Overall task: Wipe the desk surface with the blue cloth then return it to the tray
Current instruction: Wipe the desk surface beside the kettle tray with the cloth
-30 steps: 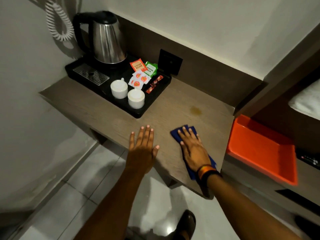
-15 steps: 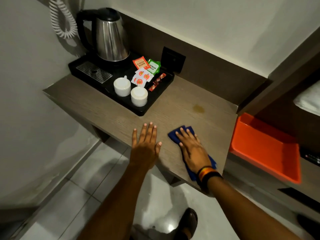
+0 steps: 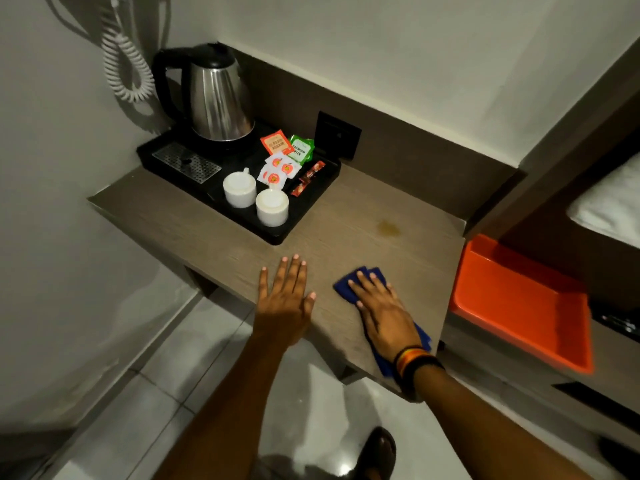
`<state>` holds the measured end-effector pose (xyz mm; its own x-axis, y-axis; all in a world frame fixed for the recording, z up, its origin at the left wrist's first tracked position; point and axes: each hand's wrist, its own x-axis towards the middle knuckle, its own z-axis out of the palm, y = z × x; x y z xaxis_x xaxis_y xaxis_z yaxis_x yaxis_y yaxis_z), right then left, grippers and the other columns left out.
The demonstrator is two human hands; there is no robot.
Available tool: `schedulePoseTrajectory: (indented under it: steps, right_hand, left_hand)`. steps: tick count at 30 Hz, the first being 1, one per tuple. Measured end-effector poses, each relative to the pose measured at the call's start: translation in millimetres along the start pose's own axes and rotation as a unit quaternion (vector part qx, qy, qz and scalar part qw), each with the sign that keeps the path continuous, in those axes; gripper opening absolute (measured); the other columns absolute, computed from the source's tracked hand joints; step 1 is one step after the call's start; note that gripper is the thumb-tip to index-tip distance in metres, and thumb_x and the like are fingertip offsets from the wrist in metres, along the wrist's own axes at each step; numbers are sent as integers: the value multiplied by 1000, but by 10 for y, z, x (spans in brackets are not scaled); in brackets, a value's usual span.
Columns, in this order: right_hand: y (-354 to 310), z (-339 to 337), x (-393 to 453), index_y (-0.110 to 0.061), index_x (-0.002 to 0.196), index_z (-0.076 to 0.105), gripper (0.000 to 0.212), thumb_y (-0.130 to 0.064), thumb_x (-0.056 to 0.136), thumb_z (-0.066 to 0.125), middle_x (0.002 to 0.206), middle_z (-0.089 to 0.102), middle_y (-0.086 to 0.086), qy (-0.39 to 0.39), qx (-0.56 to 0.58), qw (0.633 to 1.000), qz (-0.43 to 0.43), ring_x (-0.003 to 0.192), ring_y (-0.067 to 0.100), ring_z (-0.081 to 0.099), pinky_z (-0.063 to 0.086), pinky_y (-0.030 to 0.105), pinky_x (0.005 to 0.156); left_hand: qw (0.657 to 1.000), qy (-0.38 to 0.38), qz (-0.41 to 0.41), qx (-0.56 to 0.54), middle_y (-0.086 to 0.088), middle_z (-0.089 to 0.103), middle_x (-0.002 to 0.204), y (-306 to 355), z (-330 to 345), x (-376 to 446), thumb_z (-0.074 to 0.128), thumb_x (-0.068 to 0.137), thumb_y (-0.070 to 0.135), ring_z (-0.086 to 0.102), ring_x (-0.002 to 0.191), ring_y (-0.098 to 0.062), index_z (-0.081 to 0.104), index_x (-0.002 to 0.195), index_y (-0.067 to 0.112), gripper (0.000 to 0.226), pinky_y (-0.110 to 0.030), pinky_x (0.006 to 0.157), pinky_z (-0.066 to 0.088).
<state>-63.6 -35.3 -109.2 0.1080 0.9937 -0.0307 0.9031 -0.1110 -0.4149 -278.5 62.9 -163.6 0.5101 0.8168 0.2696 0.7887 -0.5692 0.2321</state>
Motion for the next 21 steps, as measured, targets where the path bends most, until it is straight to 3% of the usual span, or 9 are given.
schedulePoseTrajectory:
  steps: [5,9,13,15,17,21]
  right_hand:
    - [613,-73,149,-30,151,35,46,-30,105,36,163,24,-1,81,23,990,112,152,19,16,6,41,125]
    - [1002,-185,995,-16,148,42,45,-23,103,38,160,33,12,152,31,967,202,149,27,27,14,46,124]
    - [925,-307,1605,-17,147,42,44,-26,104,36,153,43,16,196,102,938,269,140,37,40,27,48,119]
    - [659,-267,1696,-22,148,41,44,-29,105,37,151,45,16,164,118,950,237,137,38,44,33,50,115]
    - [363,-164,1566,-31,148,38,44,-31,105,37,154,43,9,107,113,977,147,137,32,44,33,50,116]
    - [166,-10,731,-36,151,31,45,-32,106,32,161,21,-14,-1,48,999,-22,150,6,13,7,34,123]
  left_hand:
    - [998,67,8,-5,-16,41,164,-5,116,1,46,111,38,35,155,-30,44,157,7,56,-63,122,33]
    - [1000,3,-29,-3,-12,35,168,-12,115,84,40,110,45,34,156,-28,37,161,12,61,-59,125,31]
    - [999,-14,-45,-15,-9,33,169,-6,128,84,34,109,47,32,156,-27,35,161,15,61,-58,127,27]
    - [998,-22,-47,-25,-8,31,170,12,113,86,32,109,47,30,157,-26,34,161,16,61,-58,127,24]
    - [998,-32,-51,-29,-9,32,170,23,72,88,31,108,47,31,156,-27,33,161,16,61,-58,127,24]
    - [996,-61,-55,-32,-10,31,170,32,-7,103,29,107,47,30,157,-28,32,162,15,64,-60,127,25]
